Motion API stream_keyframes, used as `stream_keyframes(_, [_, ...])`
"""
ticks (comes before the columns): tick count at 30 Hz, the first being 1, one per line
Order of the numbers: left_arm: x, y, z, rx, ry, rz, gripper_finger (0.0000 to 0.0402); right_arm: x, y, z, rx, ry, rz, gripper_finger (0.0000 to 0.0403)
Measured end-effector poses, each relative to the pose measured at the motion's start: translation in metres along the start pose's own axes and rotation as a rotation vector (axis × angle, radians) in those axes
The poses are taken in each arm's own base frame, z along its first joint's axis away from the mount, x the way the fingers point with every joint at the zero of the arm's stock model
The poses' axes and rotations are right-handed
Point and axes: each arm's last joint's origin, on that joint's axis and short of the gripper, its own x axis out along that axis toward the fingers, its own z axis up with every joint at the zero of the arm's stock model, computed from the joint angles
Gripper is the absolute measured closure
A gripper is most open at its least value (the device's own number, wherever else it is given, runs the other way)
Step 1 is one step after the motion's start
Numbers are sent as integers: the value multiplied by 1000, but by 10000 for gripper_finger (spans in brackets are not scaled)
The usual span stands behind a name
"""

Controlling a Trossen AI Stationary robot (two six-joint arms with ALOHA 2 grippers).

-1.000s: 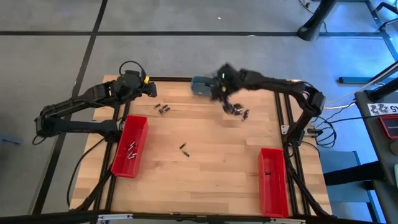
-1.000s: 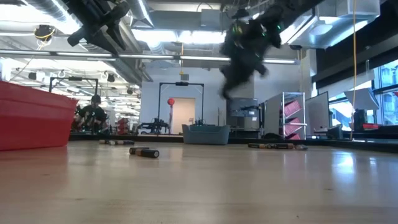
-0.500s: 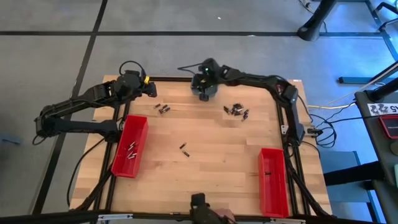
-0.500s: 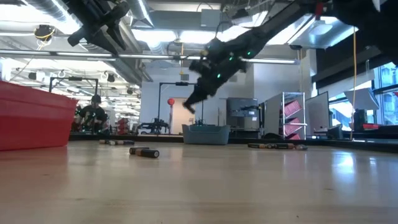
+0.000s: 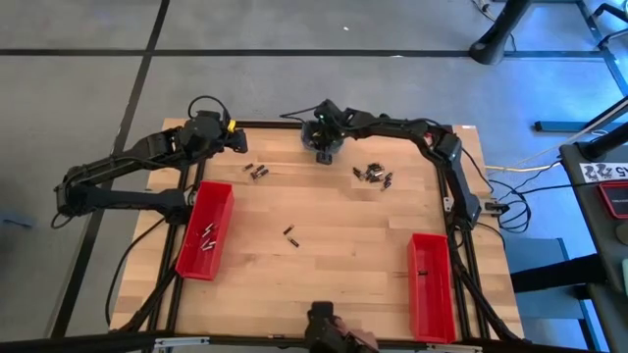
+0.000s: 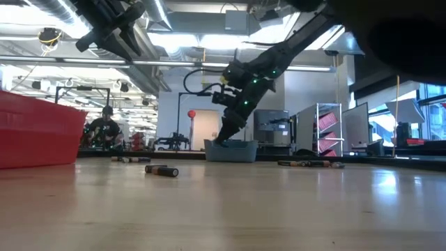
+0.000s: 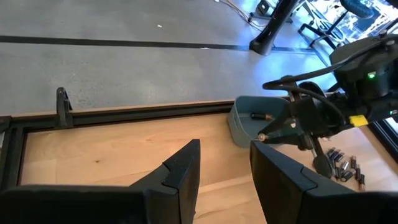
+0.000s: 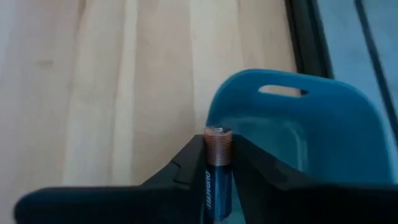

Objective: Sort batteries
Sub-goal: Put the big brown battery into the blue bin

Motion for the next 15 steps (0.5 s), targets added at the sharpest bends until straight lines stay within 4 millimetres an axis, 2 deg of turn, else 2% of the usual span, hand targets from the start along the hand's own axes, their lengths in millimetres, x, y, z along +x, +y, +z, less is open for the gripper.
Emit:
stream_keyframes(6, [0, 0, 0, 1, 1, 0, 273, -1, -3, 1, -3, 26, -85, 275])
stream_keyframes(9, [0, 0, 0, 1, 0, 0, 273, -9, -8, 10, 24, 47, -121, 250])
stream_keyframes(11, [0, 0, 0, 0, 0, 0, 273, -21, -13, 23, 61, 40, -134, 239])
stream_keyframes(15, [0, 0, 0, -2, 0, 0, 273, -64, -25, 52, 117, 4, -67, 234])
